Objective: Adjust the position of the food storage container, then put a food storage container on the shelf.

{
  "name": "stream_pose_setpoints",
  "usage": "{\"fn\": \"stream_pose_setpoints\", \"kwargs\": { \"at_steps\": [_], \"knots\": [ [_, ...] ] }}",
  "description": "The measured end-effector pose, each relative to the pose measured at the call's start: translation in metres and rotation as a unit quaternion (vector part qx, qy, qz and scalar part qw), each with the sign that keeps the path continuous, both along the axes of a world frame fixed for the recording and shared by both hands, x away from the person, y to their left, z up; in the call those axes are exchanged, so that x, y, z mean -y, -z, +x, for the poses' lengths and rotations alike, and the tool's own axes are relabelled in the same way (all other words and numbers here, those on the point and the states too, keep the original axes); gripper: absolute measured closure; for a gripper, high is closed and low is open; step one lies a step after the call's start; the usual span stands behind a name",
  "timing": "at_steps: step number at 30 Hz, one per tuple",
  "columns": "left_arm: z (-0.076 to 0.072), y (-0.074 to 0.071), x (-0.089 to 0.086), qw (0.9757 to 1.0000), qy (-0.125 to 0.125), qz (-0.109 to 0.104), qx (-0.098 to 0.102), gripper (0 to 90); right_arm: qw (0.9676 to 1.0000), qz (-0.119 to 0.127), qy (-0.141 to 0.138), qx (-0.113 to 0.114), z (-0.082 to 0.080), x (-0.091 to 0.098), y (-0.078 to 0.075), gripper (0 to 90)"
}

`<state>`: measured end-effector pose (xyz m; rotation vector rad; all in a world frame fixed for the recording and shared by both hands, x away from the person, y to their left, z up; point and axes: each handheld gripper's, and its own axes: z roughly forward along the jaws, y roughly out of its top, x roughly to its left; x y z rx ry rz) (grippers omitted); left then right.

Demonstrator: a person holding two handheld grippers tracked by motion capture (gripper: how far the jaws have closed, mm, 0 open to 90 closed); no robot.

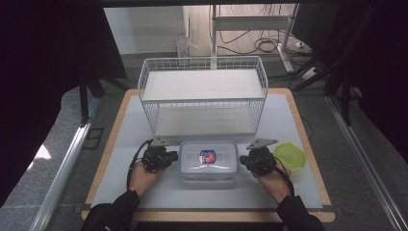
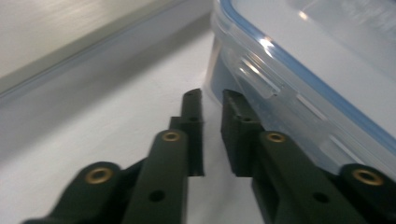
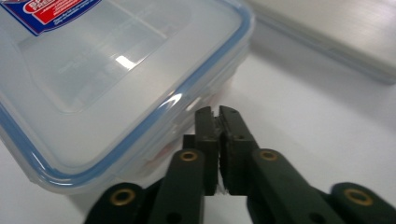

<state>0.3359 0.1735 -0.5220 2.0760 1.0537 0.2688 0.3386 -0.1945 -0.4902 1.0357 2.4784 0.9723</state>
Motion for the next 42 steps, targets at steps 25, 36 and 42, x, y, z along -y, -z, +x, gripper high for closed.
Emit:
{"fn": "stream_pose_setpoints", "kwargs": {
  "at_steps": [25, 36, 42],
  "knots": [
    [-0.069, -0.008, -0.036, 0.9981, 0.009, 0.029, 0.054, 3.6, 0.9975, 0.046, 0.007, 0.054, -0.038, 0.032, -0.013, 22.5],
    [-0.069, -0.006, -0.039, 0.9968, 0.009, 0.013, 0.079, 0.0, 0.9972, 0.067, 0.000, 0.034, -0.035, 0.034, -0.007, 11.4],
    [-0.068, -0.006, -0.040, 0.9975, 0.004, 0.016, 0.070, 0.0, 0.9965, 0.076, 0.003, 0.035, -0.033, 0.033, -0.007, 5.8]
  ]
}}
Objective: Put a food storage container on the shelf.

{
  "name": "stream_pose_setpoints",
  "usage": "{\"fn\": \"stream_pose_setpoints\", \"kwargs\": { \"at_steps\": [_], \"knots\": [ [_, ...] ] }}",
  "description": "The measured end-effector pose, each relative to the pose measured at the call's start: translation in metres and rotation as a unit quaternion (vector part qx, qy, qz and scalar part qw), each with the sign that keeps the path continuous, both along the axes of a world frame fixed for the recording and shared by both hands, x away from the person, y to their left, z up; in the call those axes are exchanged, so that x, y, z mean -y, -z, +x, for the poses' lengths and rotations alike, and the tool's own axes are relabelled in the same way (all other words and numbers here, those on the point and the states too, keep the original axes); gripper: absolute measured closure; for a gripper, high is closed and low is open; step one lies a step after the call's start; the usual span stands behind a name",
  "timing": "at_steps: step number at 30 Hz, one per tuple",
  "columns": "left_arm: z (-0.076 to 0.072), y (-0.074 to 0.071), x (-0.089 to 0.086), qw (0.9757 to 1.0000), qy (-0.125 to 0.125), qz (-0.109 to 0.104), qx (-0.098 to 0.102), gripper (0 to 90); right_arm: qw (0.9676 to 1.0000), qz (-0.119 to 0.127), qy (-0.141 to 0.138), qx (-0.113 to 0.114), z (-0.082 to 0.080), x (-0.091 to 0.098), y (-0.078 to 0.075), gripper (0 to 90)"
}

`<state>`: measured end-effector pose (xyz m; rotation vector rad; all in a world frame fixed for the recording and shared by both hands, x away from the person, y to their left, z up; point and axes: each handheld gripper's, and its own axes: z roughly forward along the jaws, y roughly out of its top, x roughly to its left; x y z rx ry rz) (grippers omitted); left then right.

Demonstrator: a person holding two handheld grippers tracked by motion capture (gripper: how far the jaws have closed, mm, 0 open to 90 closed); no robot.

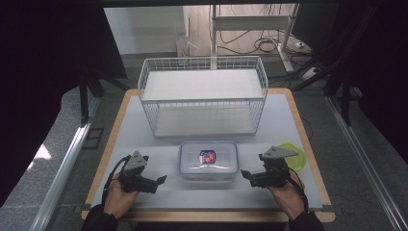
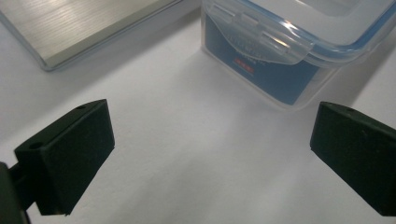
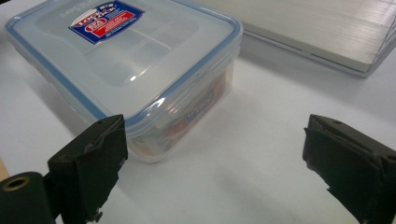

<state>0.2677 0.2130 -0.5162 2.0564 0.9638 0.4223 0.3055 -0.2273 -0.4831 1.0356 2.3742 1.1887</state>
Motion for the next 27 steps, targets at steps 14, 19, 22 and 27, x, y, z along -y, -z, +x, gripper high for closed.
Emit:
{"fn": "stream_pose_setpoints", "kwargs": {
  "at_steps": [14, 19, 22, 27],
  "knots": [
    [0.006, -0.016, 0.015, 0.9997, 0.026, -0.005, 0.002, 0.8, 0.9998, 0.006, -0.017, 0.010, 0.005, -0.011, -0.010, 4.7],
    [0.017, -0.022, 0.023, 0.9989, 0.044, -0.017, 0.002, 0.0, 0.9998, -0.004, -0.022, 0.002, 0.008, -0.020, -0.009, 2.9],
    [0.028, -0.021, 0.027, 0.9980, 0.054, -0.030, -0.012, 0.0, 0.9995, -0.007, -0.026, -0.017, 0.014, -0.024, -0.006, 2.0],
    [0.046, -0.018, 0.038, 0.9956, 0.074, -0.046, -0.034, 0.3, 0.9984, -0.008, -0.043, -0.037, 0.022, -0.033, -0.005, 1.4]
  ]
}}
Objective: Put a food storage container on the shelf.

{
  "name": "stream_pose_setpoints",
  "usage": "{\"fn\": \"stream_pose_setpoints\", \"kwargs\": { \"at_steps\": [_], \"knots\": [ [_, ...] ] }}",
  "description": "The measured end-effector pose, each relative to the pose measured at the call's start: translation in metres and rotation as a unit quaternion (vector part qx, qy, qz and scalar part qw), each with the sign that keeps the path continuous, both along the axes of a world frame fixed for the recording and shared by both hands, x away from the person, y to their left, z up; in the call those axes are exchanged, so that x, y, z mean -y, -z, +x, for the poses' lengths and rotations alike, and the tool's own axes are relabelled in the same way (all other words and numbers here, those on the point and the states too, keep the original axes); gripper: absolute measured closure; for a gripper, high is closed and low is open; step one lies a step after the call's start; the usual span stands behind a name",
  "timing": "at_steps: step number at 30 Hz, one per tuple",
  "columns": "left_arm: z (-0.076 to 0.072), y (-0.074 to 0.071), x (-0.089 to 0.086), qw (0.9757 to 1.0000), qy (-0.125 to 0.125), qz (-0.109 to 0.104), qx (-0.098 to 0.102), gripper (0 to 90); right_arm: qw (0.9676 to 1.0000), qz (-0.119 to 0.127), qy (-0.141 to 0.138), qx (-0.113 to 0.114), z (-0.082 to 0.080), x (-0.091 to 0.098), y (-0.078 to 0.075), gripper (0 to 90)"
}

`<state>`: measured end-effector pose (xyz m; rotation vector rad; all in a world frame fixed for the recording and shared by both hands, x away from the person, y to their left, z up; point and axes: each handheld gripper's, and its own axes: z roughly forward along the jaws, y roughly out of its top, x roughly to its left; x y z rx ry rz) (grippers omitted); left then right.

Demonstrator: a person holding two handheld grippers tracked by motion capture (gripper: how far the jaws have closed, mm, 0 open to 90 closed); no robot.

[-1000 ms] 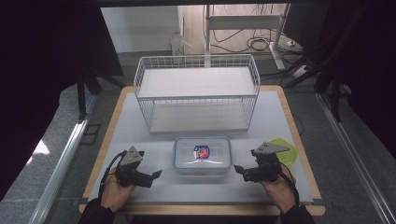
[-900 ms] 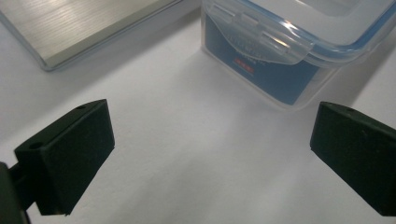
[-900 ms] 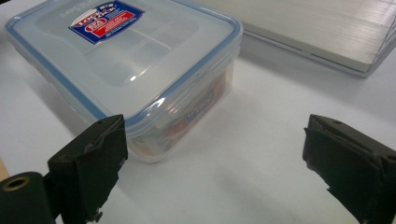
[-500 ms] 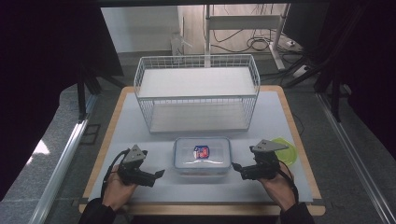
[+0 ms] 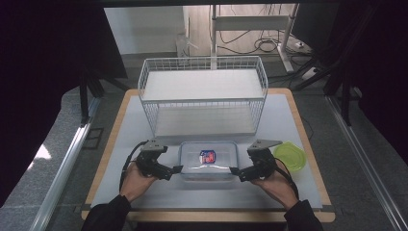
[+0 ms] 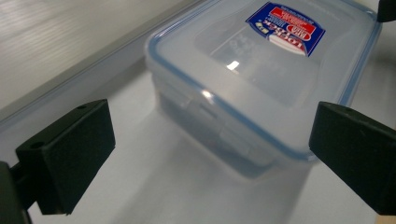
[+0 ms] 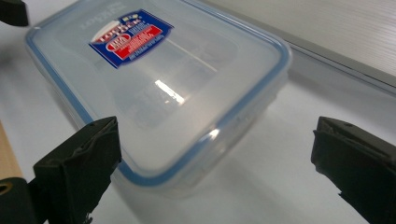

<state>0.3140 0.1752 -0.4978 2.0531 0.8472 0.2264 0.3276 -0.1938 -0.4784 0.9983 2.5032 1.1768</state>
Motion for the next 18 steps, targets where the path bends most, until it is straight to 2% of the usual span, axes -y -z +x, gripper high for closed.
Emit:
{"fn": "stream_pose_setpoints", "kwargs": {
  "at_steps": [2, 5, 6, 7, 9, 10, 11, 12, 13, 14, 15, 16, 17, 18],
  "knots": [
    [0.007, 0.002, 0.007, 0.9999, 0.007, 0.000, -0.010, 0.2, 1.0000, 0.001, -0.003, -0.008, 0.004, -0.003, 0.000, 1.6],
    [0.010, 0.004, 0.010, 0.9998, 0.011, 0.001, -0.015, 0.0, 0.9998, 0.002, -0.009, -0.019, 0.009, -0.006, 0.003, 1.6],
    [0.014, 0.006, 0.011, 0.9996, 0.013, -0.010, -0.024, 0.0, 0.9993, 0.009, -0.014, -0.035, 0.014, -0.009, 0.005, 1.3],
    [0.014, 0.006, 0.011, 0.9996, 0.013, -0.010, -0.024, 0.0, 0.9993, 0.009, -0.014, -0.035, 0.014, -0.009, 0.005, 1.3],
    [0.019, 0.009, 0.011, 0.9989, 0.017, -0.022, -0.038, 0.0, 0.9985, 0.017, -0.019, -0.048, 0.018, -0.011, 0.007, 1.0],
    [0.021, 0.010, 0.011, 0.9981, 0.020, -0.032, -0.049, 0.0, 0.9973, 0.023, -0.026, -0.064, 0.021, -0.013, 0.008, 0.8],
    [0.023, 0.012, 0.011, 0.9973, 0.026, -0.039, -0.057, 0.0, 0.9973, 0.023, -0.026, -0.064, 0.021, -0.013, 0.008, 0.8],
    [0.026, 0.014, 0.012, 0.9958, 0.035, -0.050, -0.068, 0.0, 0.9958, 0.033, -0.031, -0.079, 0.025, -0.015, 0.011, 0.0],
    [0.026, 0.014, 0.012, 0.9958, 0.035, -0.050, -0.068, 0.0, 0.9958, 0.033, -0.031, -0.079, 0.025, -0.015, 0.011, 0.0],
    [0.028, 0.016, 0.015, 0.9943, 0.048, -0.053, -0.079, 0.0, 0.9943, 0.038, -0.029, -0.095, 0.028, -0.016, 0.013, 0.0],
    [0.028, 0.016, 0.015, 0.9943, 0.048, -0.053, -0.079, 0.0, 0.9936, 0.042, -0.030, -0.100, 0.029, -0.016, 0.014, 0.0],
    [0.030, 0.017, 0.018, 0.9927, 0.057, -0.058, -0.089, 0.0, 0.9922, 0.048, -0.030, -0.111, 0.031, -0.016, 0.016, 0.0],
    [0.030, 0.017, 0.018, 0.9927, 0.057, -0.058, -0.089, 0.0, 0.9922, 0.048, -0.030, -0.111, 0.031, -0.016, 0.016, 0.0],
    [0.033, 0.019, 0.019, 0.9912, 0.060, -0.066, -0.097, 0.0, 0.9895, 0.059, -0.034, -0.127, 0.033, -0.016, 0.018, 0.0]
  ]
}}
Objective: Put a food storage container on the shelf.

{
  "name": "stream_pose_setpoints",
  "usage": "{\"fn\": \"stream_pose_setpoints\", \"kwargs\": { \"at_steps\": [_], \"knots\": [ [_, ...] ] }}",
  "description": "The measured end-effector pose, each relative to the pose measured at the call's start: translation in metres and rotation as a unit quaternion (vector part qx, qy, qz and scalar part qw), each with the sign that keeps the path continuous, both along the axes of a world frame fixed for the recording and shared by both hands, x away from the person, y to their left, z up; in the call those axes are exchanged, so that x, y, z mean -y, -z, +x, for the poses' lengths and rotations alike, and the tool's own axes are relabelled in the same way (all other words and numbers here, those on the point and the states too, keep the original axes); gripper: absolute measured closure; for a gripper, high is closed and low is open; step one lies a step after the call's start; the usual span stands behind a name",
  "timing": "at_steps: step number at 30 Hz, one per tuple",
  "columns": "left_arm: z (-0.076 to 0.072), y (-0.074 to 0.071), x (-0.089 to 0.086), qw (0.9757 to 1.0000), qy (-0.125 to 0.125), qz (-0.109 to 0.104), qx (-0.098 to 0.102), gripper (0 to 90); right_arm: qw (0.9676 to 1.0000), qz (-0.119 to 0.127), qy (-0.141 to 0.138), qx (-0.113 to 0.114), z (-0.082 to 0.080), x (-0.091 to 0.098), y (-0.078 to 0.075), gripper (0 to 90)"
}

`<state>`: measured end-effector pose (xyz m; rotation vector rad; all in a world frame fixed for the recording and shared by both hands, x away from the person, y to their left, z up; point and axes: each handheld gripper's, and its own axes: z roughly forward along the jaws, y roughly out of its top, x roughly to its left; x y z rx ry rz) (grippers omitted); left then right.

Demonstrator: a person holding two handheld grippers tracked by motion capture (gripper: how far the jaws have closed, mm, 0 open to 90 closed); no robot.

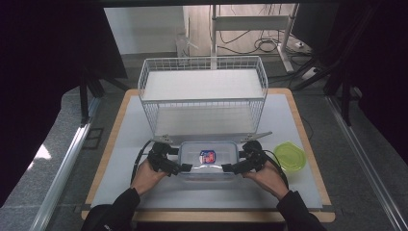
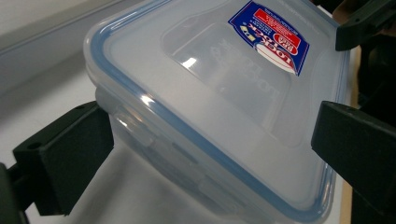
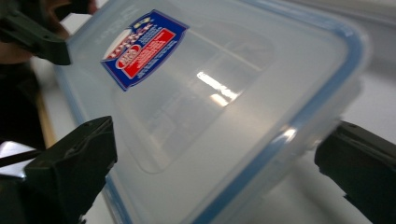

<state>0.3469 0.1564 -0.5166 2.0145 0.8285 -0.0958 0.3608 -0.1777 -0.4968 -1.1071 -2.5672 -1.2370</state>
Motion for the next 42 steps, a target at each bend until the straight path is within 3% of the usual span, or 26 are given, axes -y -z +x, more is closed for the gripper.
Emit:
{"fn": "stream_pose_setpoints", "kwargs": {
  "at_steps": [3, 4, 8, 11, 12, 13, 15, 16, 21, 23, 24, 25, 26, 32, 34, 42],
  "knots": [
    [0.001, 0.002, 0.000, 0.9998, 0.004, -0.009, -0.016, 0.0, 1.0000, 0.003, 0.003, -0.008, 0.001, -0.001, 0.001, 0.0],
    [0.002, 0.005, -0.001, 0.9992, 0.006, -0.015, -0.037, 0.0, 0.9998, 0.006, 0.003, -0.018, 0.001, 0.000, 0.002, 0.0],
    [-0.001, 0.004, -0.001, 0.9987, 0.009, -0.008, -0.050, 0.0, 0.9993, 0.011, 0.007, -0.034, 0.001, 0.003, 0.002, 3.2],
    [-0.007, -0.003, 0.003, 0.9992, 0.005, 0.017, -0.037, 0.9, 0.9994, 0.006, 0.010, -0.032, -0.002, 0.007, -0.003, 10.9],
    [-0.015, -0.007, 0.003, 0.9993, 0.002, 0.029, -0.026, 3.7, 0.9997, 0.007, 0.011, -0.021, -0.007, 0.009, -0.006, 14.3],
    [-0.015, -0.007, 0.003, 0.9993, 0.002, 0.029, -0.026, 5.3, 0.9997, 0.007, 0.011, -0.021, -0.007, 0.009, -0.006, 14.3],
    [-0.020, -0.008, 0.000, 0.9995, -0.001, 0.024, -0.018, 11.3, 0.9998, 0.004, 0.008, -0.016, -0.012, 0.011, -0.008, 17.2],
    [-0.027, -0.007, -0.005, 0.9998, -0.011, 0.009, -0.012, 15.5, 0.9999, 0.003, 0.007, -0.012, -0.018, 0.013, -0.009, 20.9],
    [-0.037, -0.008, -0.010, 0.9998, -0.017, 0.000, -0.005, 24.6, 0.9998, 0.013, 0.008, -0.009, -0.029, 0.019, -0.008, 28.4],
    [-0.039, -0.008, -0.013, 0.9997, -0.022, -0.009, -0.007, 31.0, 0.9997, 0.021, 0.010, -0.011, -0.031, 0.022, -0.008, 31.8],
    [-0.042, -0.008, -0.019, 0.9988, -0.033, -0.033, -0.014, 36.6, 0.9989, 0.040, 0.018, -0.016, -0.030, 0.026, -0.009, 38.3],
    [-0.042, -0.008, -0.019, 0.9988, -0.033, -0.033, -0.014, 39.5, 0.9989, 0.040, 0.018, -0.016, -0.030, 0.026, -0.009, 38.3],
    [-0.044, -0.007, -0.022, 0.9981, -0.037, -0.047, -0.017, 41.4, 0.9980, 0.057, 0.021, -0.018, -0.029, 0.031, -0.010, 42.4],
    [-0.050, -0.008, -0.021, 0.9979, -0.047, -0.045, -0.007, 41.9, 0.9972, 0.064, 0.030, -0.024, -0.030, 0.032, -0.011, 46.6],
    [-0.050, -0.008, -0.020, 0.9971, -0.056, -0.051, -0.010, 43.3, 0.9959, 0.072, 0.037, -0.039, -0.030, 0.034, -0.011, 48.1],
    [-0.049, -0.010, -0.022, 0.9951, -0.077, -0.062, -0.004, 47.9, 0.9953, 0.078, 0.052, -0.026, -0.033, 0.033, -0.014, 52.4]
  ]
}}
